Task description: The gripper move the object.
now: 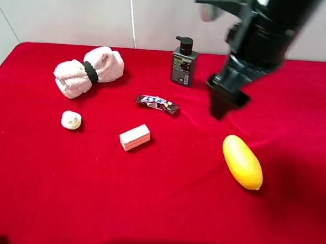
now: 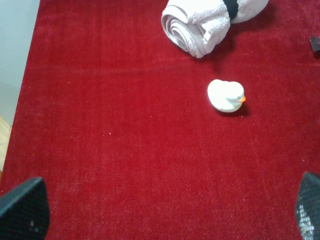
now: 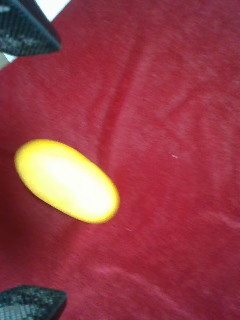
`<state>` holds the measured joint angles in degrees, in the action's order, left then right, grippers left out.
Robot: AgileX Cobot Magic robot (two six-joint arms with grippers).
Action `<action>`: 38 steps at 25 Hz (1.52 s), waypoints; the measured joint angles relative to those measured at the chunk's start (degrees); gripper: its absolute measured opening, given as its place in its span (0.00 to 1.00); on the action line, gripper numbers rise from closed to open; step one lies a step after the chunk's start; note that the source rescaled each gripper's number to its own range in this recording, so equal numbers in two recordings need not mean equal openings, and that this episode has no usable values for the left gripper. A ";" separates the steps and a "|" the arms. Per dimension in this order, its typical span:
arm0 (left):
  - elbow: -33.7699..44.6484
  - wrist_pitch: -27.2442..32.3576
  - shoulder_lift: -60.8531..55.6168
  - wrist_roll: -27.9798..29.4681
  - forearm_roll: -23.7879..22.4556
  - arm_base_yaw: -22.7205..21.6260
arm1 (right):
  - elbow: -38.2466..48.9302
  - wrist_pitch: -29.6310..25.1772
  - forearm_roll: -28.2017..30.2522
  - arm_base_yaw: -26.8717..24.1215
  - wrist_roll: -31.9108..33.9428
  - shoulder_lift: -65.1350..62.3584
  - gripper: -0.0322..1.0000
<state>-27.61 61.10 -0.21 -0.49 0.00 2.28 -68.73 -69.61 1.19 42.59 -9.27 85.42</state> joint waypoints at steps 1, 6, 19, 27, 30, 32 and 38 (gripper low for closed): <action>0.00 0.00 0.00 0.00 0.00 0.00 | 1.85 0.00 -0.14 0.02 0.25 -1.95 1.00; 0.00 0.00 0.00 0.00 0.00 0.00 | 10.26 0.00 -0.58 0.14 2.13 -10.64 1.00; 0.00 0.00 0.00 0.00 0.00 0.00 | 29.97 6.85 -1.64 0.14 7.29 -30.26 1.00; 0.00 0.00 0.00 0.00 0.00 0.00 | 36.39 7.04 -1.64 0.14 10.81 -41.47 1.00; 0.00 0.00 0.00 0.00 0.00 0.00 | 37.98 6.96 -1.64 0.14 11.05 -45.72 1.00; 0.00 0.00 0.00 0.00 0.00 0.00 | 38.04 6.96 -1.64 0.14 11.05 -48.24 1.00; 0.00 0.00 0.00 0.00 0.00 0.00 | 38.04 6.96 -1.64 0.14 11.05 -55.26 1.00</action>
<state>-27.61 61.10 -0.21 -0.49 0.00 2.28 -30.69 -62.65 -0.45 42.73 1.78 30.16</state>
